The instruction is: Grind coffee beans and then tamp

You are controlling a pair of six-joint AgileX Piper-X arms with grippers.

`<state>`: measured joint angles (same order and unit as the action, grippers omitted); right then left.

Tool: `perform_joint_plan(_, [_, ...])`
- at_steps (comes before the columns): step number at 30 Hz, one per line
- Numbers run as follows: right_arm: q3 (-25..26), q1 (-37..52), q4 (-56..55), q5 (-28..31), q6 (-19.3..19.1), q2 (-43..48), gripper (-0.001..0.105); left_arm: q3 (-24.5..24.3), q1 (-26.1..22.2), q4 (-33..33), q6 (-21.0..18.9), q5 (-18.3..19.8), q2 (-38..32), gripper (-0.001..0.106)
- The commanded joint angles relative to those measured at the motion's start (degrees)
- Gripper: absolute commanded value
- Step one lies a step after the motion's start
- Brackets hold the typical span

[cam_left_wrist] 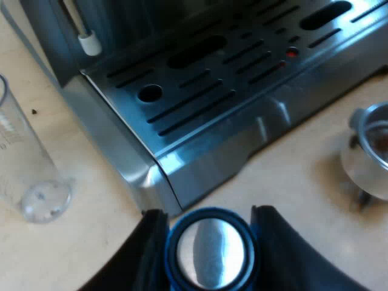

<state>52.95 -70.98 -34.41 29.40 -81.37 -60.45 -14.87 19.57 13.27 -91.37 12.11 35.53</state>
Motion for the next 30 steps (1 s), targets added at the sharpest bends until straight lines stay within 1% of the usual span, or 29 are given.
perform_joint_plan(1, [0.4, 2.72, -2.79, -0.11, -0.26, 2.55, 0.052, -0.3, 0.24, 1.99, -0.12, 0.58, -2.19, 0.007])
perform_joint_plan(3, [0.4, 4.11, -4.32, -0.21, -0.26, 3.98, 0.052, -0.3, 0.24, 3.28, -0.12, 0.59, -3.76, 0.007])
perform_joint_plan(6, [0.4, 4.92, -6.57, -0.26, -1.34, 6.65, 0.052, -0.3, 0.24, 3.57, -0.12, 0.75, -4.88, 0.007])
perform_joint_plan(8, [0.22, 4.91, -7.66, 0.02, -1.77, 8.47, 0.052, -0.41, 0.24, 3.57, -0.12, 1.82, -5.11, 0.007])
perform_joint_plan(10, [-1.14, 4.91, -7.83, 0.0, -2.41, 11.34, 0.052, -0.84, 0.24, 3.57, -0.12, 3.9, -5.09, 0.007])
perform_joint_plan(11, [-1.67, 4.91, -7.83, 0.0, -2.41, 11.84, 0.052, -0.98, 0.24, 3.57, -0.12, 4.29, -5.09, 0.007])
perform_joint_plan(15, [-6.21, 4.91, -7.72, 0.47, -2.41, 16.58, 0.052, -2.14, 0.24, 3.57, -0.12, 4.53, -5.09, 0.007])
perform_joint_plan(18, [-9.9, 4.91, -6.31, 0.47, -2.41, 19.74, 0.052, -3.09, 0.24, 3.76, -0.12, 5.83, -5.09, 0.007])
perform_joint_plan(21, [-14.24, 4.91, -1.69, 0.47, -2.41, 21.97, 0.052, -4.16, 0.24, 5.21, -0.12, 6.67, -5.09, 0.007])
perform_joint_plan(23, [-15.98, 4.91, 0.65, 0.47, -2.41, 22.62, 0.052, -4.67, 0.24, 6.07, -0.12, 6.77, -5.09, 0.007])
perform_joint_plan(25, [-19.79, 4.91, 6.04, 0.4, -2.41, 22.99, 0.052, -5.18, 0.24, 6.64, -0.12, 7.75, -5.09, 0.007])
perform_joint_plan(26, [-20.31, 4.91, 7.22, 0.4, -2.41, 22.99, 0.052, -5.23, 0.47, 6.64, -0.12, 7.89, -5.09, 0.007])
perform_joint_plan(27, [-21.9, 4.91, 9.67, 0.4, -2.97, 22.85, 0.052, -5.44, 1.04, 6.64, -0.12, 7.9, -5.09, 0.007])
perform_joint_plan(29, [-24.26, 4.78, 12.9, 0.4, -5.85, 22.51, 0.052, -5.79, 2.62, 6.64, -0.12, 7.88, -5.09, 0.007])
perform_joint_plan(30, [-25.76, 4.75, 15.4, 0.24, -8.76, 22.36, 0.052, -6.05, 3.77, 6.64, -0.12, 7.88, -5.09, 0.007])
